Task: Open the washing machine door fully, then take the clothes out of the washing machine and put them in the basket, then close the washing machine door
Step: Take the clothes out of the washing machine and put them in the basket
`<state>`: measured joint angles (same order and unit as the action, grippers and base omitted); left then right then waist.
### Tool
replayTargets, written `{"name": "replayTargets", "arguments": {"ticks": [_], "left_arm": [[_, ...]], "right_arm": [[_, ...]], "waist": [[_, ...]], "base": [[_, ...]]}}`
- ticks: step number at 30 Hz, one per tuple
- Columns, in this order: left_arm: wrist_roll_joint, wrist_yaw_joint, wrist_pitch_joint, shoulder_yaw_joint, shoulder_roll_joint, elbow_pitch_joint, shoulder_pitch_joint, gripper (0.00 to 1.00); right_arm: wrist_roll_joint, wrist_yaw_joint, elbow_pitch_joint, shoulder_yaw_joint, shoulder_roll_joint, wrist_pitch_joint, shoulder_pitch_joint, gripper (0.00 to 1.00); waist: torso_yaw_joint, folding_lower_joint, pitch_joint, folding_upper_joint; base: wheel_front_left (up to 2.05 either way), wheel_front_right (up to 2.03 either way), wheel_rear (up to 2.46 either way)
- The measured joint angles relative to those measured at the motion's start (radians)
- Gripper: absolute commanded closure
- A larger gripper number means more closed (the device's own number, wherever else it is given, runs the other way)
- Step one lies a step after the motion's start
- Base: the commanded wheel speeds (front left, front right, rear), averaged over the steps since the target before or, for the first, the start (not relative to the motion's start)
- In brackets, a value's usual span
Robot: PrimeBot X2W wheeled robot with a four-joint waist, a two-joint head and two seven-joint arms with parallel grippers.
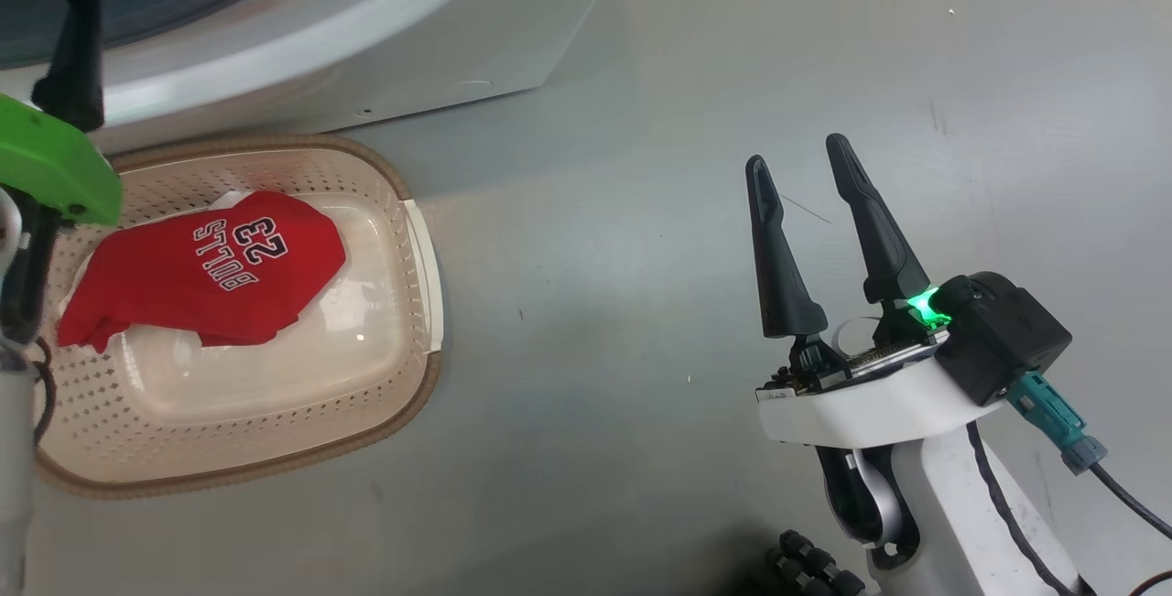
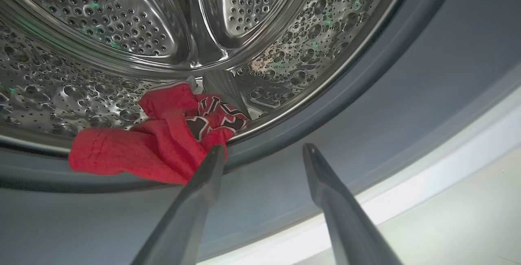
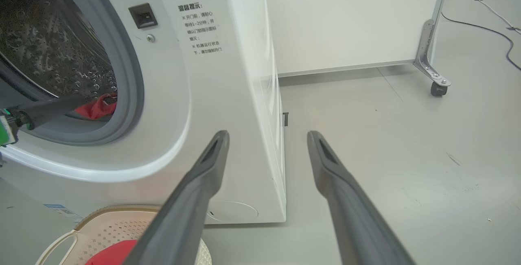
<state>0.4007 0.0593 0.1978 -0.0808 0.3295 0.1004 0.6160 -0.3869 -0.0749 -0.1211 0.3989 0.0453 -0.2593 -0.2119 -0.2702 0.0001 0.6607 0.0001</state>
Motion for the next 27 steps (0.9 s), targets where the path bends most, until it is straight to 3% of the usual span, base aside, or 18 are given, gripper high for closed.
{"name": "replayTargets", "arguments": {"ticks": [11,27], "left_arm": [[0.007,0.021,0.165,0.021,0.110,0.063,0.173,0.00],[0.036,0.034,0.336,0.026,0.171,0.135,0.347,0.00]], "right_arm": [[-0.044,-0.016,0.000,0.029,0.000,0.000,-0.037,0.00],[-0.062,-0.026,0.002,0.045,0.000,0.000,-0.072,0.00]], "waist": [[-0.058,0.0000,0.058,0.0000],[-0.087,-0.0001,0.087,0.0000]], "base": [[0.00,0.00,0.00],[0.00,0.00,0.00]]}}
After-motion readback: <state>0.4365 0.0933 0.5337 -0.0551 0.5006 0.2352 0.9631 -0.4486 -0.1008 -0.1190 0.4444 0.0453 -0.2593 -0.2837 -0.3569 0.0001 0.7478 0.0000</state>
